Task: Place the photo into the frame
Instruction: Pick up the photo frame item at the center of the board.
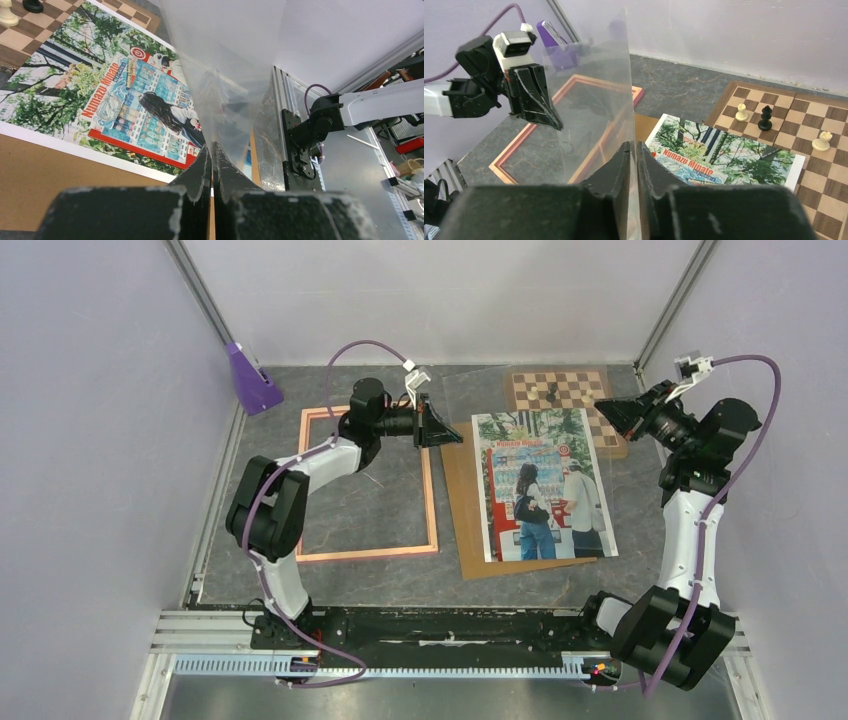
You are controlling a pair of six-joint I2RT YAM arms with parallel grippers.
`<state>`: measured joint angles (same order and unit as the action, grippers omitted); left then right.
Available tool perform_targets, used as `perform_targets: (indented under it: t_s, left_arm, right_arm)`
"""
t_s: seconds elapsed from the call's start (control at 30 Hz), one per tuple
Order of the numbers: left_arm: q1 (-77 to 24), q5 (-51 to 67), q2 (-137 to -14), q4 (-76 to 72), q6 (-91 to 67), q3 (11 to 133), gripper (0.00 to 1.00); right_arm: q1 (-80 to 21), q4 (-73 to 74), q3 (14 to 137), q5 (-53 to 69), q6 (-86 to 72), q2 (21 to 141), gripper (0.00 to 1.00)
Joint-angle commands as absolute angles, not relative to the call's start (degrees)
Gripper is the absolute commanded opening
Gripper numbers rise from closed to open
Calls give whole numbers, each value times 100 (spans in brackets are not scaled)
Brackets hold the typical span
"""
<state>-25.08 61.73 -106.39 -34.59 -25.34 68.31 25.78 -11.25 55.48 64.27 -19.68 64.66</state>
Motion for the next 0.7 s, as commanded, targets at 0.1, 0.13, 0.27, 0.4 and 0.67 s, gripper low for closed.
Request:
perform_targets:
  t_s: [0.1,0.13,0.27,0.4,0.67]
  left_arm:
    - [-2531,5909,-9792,-2308,-1864,6872,2]
    - [-2531,5887,-9701,-2156,-1863,6873,2]
    - [-2531,5681,-9441,-1589,-1798,6880,2]
    - [-2531,5505,-9198,-855,-1482,6955,2]
    - [-2536,4989,-8753,346,-946,7058,2]
  right_arm:
    - [2558,-544,5603,6378,-1068,6579,35]
    - [2558,-444,5578,6333,-944,6623,39]
    - [2566,-352,5396,6268,-716,6702,49]
    - [2575,-312,5276,6214,-587,6670,56]
    - [2584,-185,5225,6126,-404,6507,73]
